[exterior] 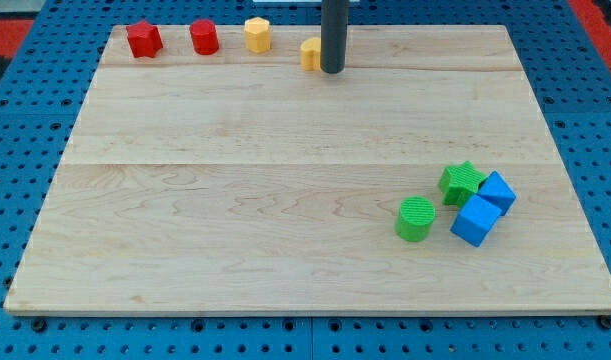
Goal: Move the yellow heart to the top center of the board
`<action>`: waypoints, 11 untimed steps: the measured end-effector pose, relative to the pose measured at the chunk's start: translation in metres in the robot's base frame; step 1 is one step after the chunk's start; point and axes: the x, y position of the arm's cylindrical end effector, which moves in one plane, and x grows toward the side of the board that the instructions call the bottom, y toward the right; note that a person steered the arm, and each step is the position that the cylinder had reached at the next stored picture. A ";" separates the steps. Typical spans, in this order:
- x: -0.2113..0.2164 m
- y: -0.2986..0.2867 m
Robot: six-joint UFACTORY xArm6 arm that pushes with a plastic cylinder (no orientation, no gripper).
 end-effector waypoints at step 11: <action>-0.019 -0.028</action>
